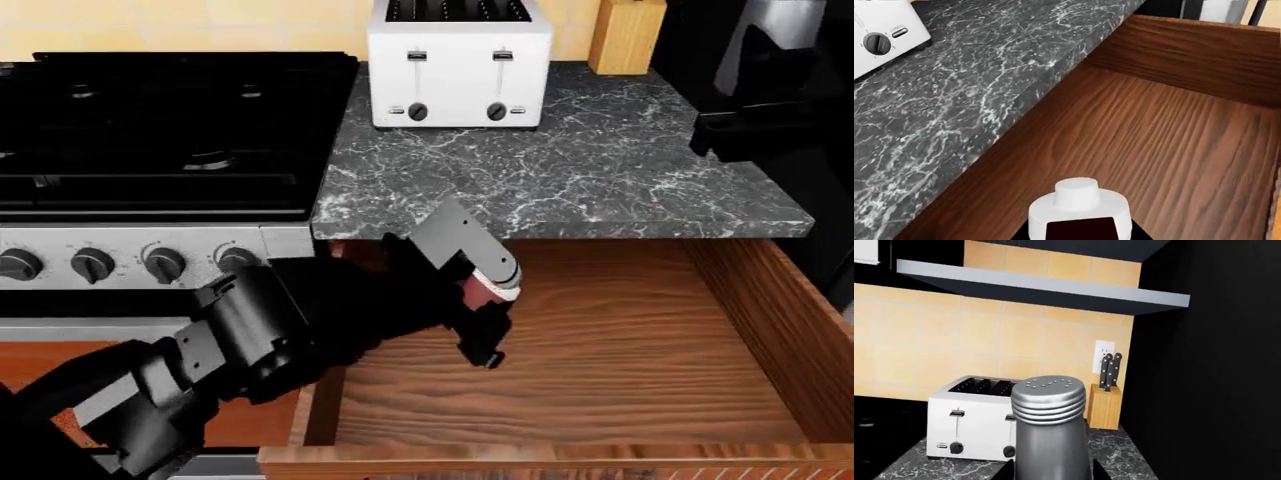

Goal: Pick and place the shaker into the drawer. Then close the cabinet.

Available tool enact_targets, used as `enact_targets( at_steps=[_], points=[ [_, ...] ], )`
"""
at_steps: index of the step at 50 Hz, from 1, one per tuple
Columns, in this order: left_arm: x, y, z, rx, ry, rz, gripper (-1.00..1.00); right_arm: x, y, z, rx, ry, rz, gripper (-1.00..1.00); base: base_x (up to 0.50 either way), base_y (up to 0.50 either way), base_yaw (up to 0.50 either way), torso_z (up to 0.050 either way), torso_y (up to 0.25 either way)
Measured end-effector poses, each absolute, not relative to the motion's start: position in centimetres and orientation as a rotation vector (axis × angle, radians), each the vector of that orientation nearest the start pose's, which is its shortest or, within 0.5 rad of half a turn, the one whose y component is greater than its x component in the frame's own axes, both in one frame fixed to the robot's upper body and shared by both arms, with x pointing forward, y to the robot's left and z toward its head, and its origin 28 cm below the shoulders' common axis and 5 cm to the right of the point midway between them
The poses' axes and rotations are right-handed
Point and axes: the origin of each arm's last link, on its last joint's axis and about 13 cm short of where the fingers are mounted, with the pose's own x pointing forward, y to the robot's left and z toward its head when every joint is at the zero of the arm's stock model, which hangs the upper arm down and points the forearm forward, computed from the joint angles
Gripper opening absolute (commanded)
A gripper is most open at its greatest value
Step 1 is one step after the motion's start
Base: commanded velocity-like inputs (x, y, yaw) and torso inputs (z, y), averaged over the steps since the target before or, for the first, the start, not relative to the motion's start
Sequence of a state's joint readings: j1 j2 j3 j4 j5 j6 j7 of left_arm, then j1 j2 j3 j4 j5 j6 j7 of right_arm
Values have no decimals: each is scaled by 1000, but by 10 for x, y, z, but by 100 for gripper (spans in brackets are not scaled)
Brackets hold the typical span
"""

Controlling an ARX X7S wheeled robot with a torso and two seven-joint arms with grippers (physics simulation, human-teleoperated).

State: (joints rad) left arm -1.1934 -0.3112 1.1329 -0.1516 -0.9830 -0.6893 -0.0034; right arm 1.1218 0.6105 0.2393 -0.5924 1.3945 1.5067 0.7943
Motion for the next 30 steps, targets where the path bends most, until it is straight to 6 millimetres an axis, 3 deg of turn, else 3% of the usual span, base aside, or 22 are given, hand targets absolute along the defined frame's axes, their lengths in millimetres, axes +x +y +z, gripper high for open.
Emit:
enact_targets(
  at_steps=[19,20,25,30],
  points=[
    [344,122,91,434,546,-831,-100,194,-170,324,-98,-222,-32,-100,0,0,0,0,0],
    [345,122,88,437,554,-825,100,193,-170,324,-98,-222,-33,-100,0,0,0,0,0],
    [348,123,82,444,569,-795,100,191,-169,323,-99,-222,-32,-100,0,0,0,0,0],
    [350,124,95,431,528,-778,100,190,-168,323,-100,-223,-28,-100,0,0,0,0,2]
  ],
)
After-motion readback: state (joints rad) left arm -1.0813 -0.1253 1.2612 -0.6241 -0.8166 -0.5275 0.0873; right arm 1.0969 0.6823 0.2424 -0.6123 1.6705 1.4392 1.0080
